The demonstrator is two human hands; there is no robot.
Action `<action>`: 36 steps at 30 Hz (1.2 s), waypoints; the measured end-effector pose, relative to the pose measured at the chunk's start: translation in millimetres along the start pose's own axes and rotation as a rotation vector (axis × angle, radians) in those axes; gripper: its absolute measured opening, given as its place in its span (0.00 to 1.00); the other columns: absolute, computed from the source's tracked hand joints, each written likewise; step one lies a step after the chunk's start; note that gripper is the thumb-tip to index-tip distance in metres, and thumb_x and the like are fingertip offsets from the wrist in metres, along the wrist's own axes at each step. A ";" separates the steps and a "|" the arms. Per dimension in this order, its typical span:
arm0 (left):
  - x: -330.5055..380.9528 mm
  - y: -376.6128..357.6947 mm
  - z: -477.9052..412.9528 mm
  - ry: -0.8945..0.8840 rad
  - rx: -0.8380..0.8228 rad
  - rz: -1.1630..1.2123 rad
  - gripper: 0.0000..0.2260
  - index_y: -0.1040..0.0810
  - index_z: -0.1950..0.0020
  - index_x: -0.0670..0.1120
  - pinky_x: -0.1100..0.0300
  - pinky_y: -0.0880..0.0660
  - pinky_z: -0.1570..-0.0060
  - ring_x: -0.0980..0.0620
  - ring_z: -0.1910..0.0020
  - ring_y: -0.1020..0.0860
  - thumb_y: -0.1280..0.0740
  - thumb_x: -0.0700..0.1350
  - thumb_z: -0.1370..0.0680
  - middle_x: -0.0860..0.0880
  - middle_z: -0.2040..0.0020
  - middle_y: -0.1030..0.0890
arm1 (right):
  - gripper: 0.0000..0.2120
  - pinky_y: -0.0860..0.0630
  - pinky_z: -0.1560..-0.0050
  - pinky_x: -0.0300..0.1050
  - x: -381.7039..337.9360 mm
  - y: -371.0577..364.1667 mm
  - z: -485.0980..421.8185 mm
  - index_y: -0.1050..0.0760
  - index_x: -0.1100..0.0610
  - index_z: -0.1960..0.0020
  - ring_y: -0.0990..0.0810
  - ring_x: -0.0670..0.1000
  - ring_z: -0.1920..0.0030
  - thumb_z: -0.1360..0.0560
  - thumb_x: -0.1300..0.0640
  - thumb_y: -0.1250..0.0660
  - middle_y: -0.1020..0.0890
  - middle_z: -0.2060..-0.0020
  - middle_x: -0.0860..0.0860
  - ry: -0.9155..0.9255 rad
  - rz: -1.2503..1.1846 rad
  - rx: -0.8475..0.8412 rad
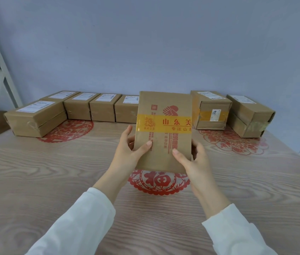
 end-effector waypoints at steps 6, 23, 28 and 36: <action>0.4 -1.3 3.5 -0.017 -0.005 -0.040 0.40 0.47 0.22 0.53 0.59 0.28 0.45 0.61 0.45 0.26 0.28 0.46 0.28 0.55 0.42 0.24 | 0.21 0.26 0.44 0.44 -1.5 2.2 -2.5 0.29 0.49 0.34 0.26 0.49 0.38 0.26 0.54 0.30 0.23 0.39 0.48 0.043 0.071 0.036; 10.0 -7.2 3.4 -0.034 -0.020 -0.142 0.36 0.42 0.27 0.51 0.62 0.27 0.47 0.56 0.41 0.26 0.28 0.52 0.30 0.53 0.38 0.26 | 0.19 0.26 0.51 0.37 -7.6 2.3 0.5 0.29 0.48 0.38 0.24 0.46 0.41 0.27 0.48 0.31 0.22 0.42 0.48 0.088 0.066 0.058; 16.2 -6.2 1.2 -0.028 -0.032 -0.129 0.34 0.37 0.28 0.48 0.64 0.25 0.54 0.58 0.45 0.24 0.29 0.53 0.30 0.53 0.42 0.24 | 0.23 0.27 0.51 0.36 -7.2 2.7 0.5 0.29 0.50 0.35 0.24 0.45 0.43 0.28 0.47 0.30 0.23 0.40 0.49 0.079 0.109 0.058; 20.0 -8.0 -0.5 -0.032 -0.034 -0.089 0.38 0.37 0.29 0.47 0.63 0.24 0.53 0.57 0.45 0.23 0.29 0.56 0.35 0.52 0.41 0.23 | 0.16 0.31 0.59 0.28 -18.1 2.7 0.3 0.31 0.45 0.42 0.27 0.35 0.51 0.28 0.48 0.30 0.23 0.45 0.45 0.161 0.148 0.077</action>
Point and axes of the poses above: each hand's wrist, its own z-axis away from the middle knuckle, its own y-axis out of the back of the hand, x = y × z, the point moved 3 cm from there along -z, towards the middle knuckle
